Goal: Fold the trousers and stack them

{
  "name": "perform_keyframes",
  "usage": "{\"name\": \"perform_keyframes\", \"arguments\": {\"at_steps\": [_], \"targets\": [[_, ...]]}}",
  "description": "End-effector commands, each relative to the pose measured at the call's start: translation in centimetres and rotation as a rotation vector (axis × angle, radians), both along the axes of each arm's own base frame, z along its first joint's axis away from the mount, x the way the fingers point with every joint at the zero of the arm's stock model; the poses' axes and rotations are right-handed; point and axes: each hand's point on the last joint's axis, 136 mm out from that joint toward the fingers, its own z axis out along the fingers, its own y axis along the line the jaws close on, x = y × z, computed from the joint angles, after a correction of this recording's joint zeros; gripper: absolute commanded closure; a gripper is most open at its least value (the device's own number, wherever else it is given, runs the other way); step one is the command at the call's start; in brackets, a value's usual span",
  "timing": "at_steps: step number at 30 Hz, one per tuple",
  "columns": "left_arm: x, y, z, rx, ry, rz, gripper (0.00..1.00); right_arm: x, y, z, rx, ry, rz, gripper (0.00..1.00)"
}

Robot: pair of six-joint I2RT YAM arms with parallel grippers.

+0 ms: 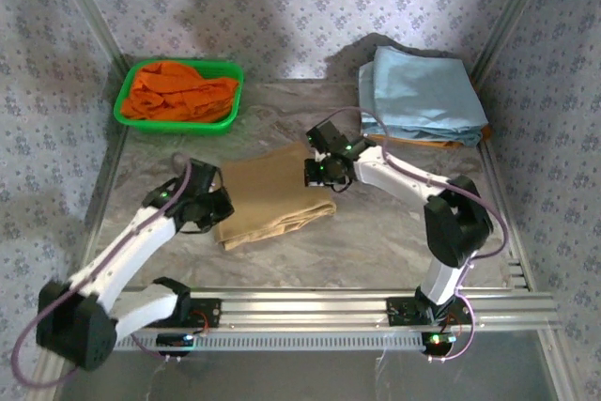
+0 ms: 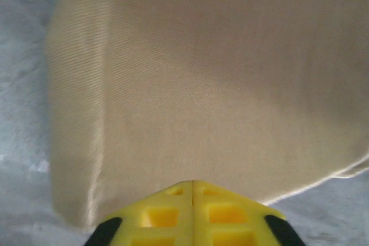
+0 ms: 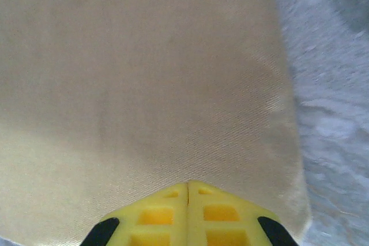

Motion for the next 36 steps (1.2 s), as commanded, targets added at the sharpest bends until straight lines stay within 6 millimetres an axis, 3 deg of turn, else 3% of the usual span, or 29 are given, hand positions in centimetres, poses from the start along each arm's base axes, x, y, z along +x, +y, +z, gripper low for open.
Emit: {"name": "perform_keyframes", "arguments": {"at_steps": [1, 3, 4, 8, 12, 16, 19, 26, 32, 36], "targets": [[1.5, -1.8, -0.9, -0.023, -0.052, 0.009, 1.0, -2.7, 0.4, -4.1, -0.038, 0.11, 0.039, 1.0], [0.3, -2.3, -3.2, -0.018, -0.015, 0.011, 1.0, -3.7, 0.1, -6.0, -0.033, 0.147, 0.028, 1.0], [-0.7, -2.2, -4.6, -0.007, 0.014, 0.027, 1.0, -4.9, -0.8, -7.9, -0.049, 0.194, 0.021, 1.0], [-4.2, -1.0, -8.9, -0.005, 0.08, 0.095, 1.0, -6.8, -2.6, -12.0, -0.068, 0.292, -0.034, 1.0], [-6.3, 1.2, -11.1, 0.019, 0.099, 0.156, 1.0, -7.1, -4.7, -13.8, -0.099, 0.333, -0.086, 1.0], [-6.9, 2.3, -11.5, 0.031, 0.082, 0.188, 1.0, -7.0, -6.8, -13.5, -0.087, 0.329, -0.154, 1.0], [-6.4, 2.0, -11.3, 0.025, 0.059, 0.174, 1.0, -6.7, -8.6, -12.6, -0.085, 0.304, -0.206, 1.0], [-2.5, -0.7, -10.2, 0.081, 0.053, 0.026, 1.0, -7.5, -13.1, -12.1, -0.09, 0.29, -0.318, 1.0], [0.6, -2.6, -10.3, 0.12, 0.075, -0.078, 1.0, -8.0, -14.0, -10.8, -0.072, 0.275, -0.326, 1.0], [0.6, -3.6, -8.7, 0.085, 0.083, -0.122, 1.0, -6.9, -14.0, -8.0, -0.069, 0.212, -0.303, 1.0]]}}
